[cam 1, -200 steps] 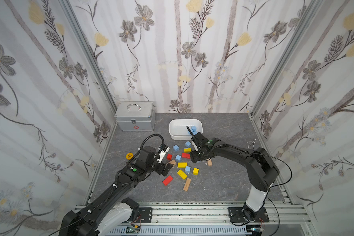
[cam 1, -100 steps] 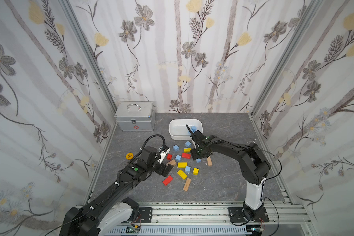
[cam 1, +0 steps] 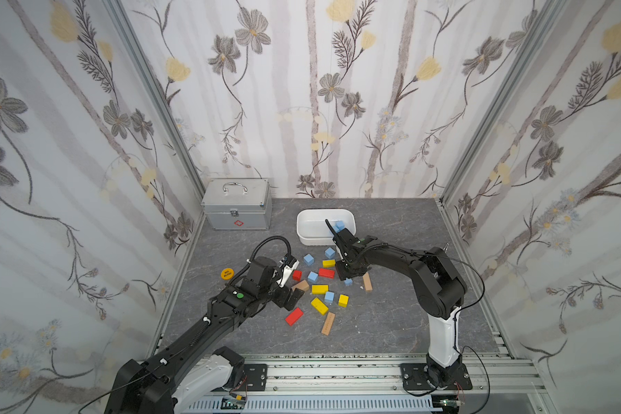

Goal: Pick out the blue building blocks
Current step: Pick up the building block from the center of the board.

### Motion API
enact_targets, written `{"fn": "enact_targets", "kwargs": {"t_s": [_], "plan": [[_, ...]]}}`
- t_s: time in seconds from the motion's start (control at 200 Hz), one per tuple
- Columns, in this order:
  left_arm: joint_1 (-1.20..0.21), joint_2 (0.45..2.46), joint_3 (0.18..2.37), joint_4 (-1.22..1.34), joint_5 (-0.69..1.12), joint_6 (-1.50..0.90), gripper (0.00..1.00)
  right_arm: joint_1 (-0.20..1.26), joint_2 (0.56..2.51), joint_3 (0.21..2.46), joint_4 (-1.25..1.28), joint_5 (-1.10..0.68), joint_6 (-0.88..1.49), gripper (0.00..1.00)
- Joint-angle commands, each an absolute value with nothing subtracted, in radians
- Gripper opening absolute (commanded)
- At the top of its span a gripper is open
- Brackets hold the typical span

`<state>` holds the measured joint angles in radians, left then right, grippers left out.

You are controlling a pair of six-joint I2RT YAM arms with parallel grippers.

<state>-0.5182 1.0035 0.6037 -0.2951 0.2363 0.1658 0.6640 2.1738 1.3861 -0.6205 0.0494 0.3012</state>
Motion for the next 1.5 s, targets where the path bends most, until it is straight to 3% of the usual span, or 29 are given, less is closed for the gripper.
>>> {"fn": "enact_targets", "kwargs": {"t_s": [0.0, 1.494], "plan": [[-0.518, 1.005, 0.605, -0.288, 0.233, 0.183, 1.0, 0.663, 2.194, 1.391, -0.622, 0.04, 0.298, 0.53], [-0.518, 0.999, 0.616, -0.257, 0.233, 0.148, 1.0, 0.667, 2.098, 1.364, -0.638, 0.064, 0.328, 0.28]]}}
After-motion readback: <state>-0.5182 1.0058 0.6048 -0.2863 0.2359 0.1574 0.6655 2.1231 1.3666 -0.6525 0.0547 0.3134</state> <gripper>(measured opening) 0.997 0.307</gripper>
